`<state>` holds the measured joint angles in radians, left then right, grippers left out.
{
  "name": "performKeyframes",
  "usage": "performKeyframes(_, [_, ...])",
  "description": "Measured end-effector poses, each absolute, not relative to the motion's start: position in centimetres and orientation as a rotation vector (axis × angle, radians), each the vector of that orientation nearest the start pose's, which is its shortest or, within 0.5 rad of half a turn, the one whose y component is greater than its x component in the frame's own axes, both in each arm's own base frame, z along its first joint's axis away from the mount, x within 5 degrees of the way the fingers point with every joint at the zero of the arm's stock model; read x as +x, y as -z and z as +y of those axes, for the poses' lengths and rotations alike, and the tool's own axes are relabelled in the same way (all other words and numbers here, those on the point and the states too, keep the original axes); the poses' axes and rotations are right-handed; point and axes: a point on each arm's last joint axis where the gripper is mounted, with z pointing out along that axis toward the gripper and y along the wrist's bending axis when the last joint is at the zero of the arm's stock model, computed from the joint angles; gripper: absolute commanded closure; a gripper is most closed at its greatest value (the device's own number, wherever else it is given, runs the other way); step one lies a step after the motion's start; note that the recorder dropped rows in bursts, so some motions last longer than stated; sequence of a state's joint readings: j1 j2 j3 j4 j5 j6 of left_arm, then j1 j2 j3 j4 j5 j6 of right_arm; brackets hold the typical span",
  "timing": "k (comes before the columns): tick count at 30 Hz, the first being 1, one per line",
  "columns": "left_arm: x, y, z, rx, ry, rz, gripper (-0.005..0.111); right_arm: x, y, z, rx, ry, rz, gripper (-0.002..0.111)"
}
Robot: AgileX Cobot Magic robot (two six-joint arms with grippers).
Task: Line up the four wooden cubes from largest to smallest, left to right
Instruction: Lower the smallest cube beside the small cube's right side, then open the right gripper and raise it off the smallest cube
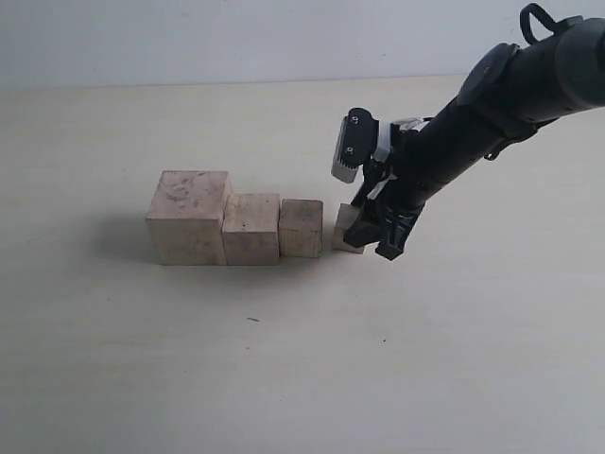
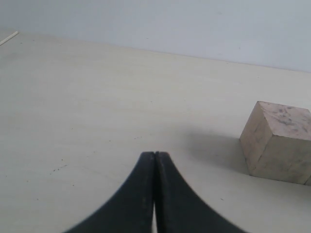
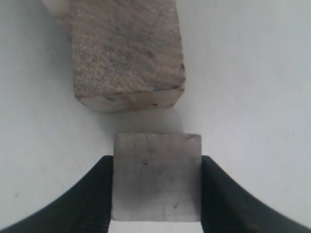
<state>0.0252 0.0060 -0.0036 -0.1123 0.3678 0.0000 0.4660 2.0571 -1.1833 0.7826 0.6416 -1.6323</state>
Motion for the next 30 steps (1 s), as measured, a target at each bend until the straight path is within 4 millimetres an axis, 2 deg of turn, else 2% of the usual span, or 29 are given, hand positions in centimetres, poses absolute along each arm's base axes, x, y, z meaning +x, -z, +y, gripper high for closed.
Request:
performKeyframes(14, [5.32,-18.12,-0.23,-0.092,0.093,1.85,0.107,32.19,-10.97,21.1,-1.869,-0.57,1.941,0.108])
performKeyframes(26, [5.32,-18.12,-0.23,-0.092,0.093,1.85,0.107,32.07,-10.96,21.13,-1.895,-0.579,1.915,0.108])
performKeyframes(30, [5.32,-18.12,-0.23,-0.092,0.093,1.85,0.107,32.11,-10.96,21.13,-1.892,-0.574,1.915,0.094])
